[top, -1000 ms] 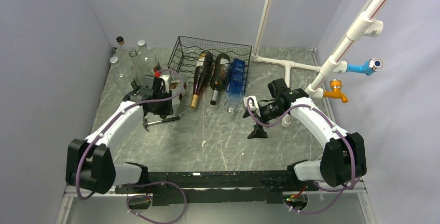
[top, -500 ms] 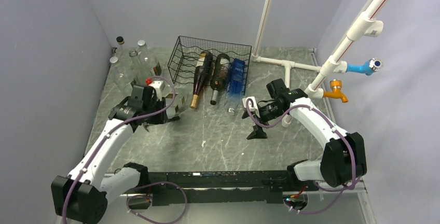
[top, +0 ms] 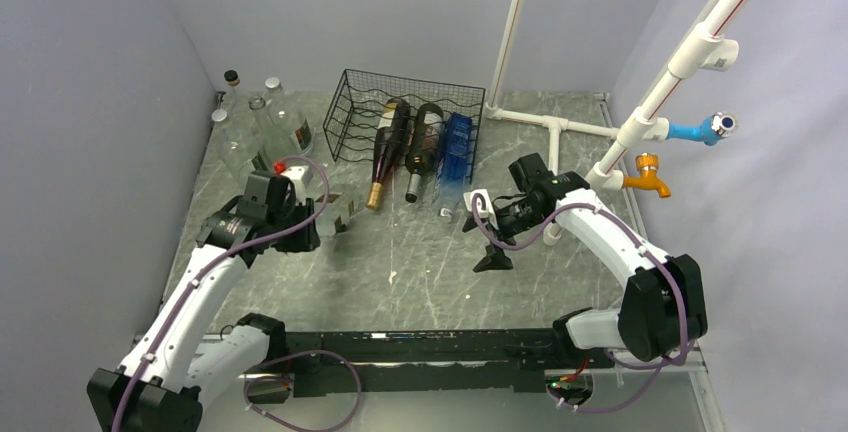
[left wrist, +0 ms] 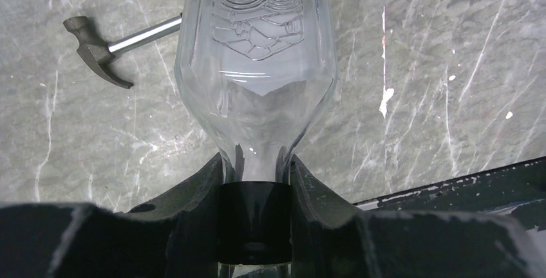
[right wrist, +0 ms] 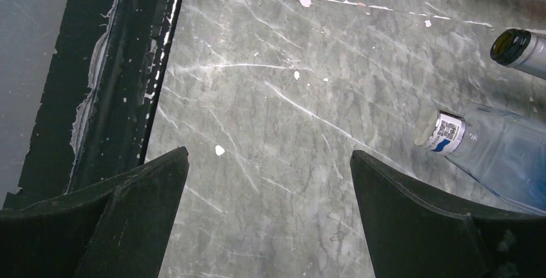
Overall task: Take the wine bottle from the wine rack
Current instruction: Pick up the wine bottle from the wine rack, then place the wine bottle at the center of the board.
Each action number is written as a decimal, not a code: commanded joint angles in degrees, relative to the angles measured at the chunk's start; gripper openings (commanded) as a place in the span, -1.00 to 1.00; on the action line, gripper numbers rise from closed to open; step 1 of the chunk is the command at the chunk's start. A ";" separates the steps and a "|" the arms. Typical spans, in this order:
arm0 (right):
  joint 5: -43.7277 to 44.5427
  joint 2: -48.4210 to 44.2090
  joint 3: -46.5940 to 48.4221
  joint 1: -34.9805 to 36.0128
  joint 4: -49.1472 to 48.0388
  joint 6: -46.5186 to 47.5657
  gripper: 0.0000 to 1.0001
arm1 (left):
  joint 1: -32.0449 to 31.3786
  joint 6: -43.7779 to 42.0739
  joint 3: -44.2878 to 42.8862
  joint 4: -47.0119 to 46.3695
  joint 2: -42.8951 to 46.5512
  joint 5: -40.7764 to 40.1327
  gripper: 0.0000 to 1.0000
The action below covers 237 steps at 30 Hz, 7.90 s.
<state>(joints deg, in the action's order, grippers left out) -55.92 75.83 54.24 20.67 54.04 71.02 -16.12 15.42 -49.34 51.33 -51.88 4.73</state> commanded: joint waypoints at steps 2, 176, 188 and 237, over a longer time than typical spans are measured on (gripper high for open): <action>-2.70 -1.47 0.30 1.64 -0.52 0.41 0.99 | -0.23 2.09 -3.90 1.61 3.56 3.90 -1.00; -5.08 8.44 3.13 20.39 -42.70 -38.99 0.91 | -21.15 3.88 34.98 -106.67 6.30 23.31 -1.00; -9.02 5.16 6.54 17.22 -33.56 -32.12 0.99 | -21.15 0.73 27.60 -81.83 18.46 18.46 -1.00; -5.51 4.54 3.75 15.47 -38.05 -33.85 0.99 | 1.07 -10.96 0.83 -69.54 -0.01 -8.63 -1.00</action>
<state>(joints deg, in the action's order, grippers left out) -60.42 81.62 58.06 36.40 17.91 36.84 -16.71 4.29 -45.98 -0.80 -50.65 -2.83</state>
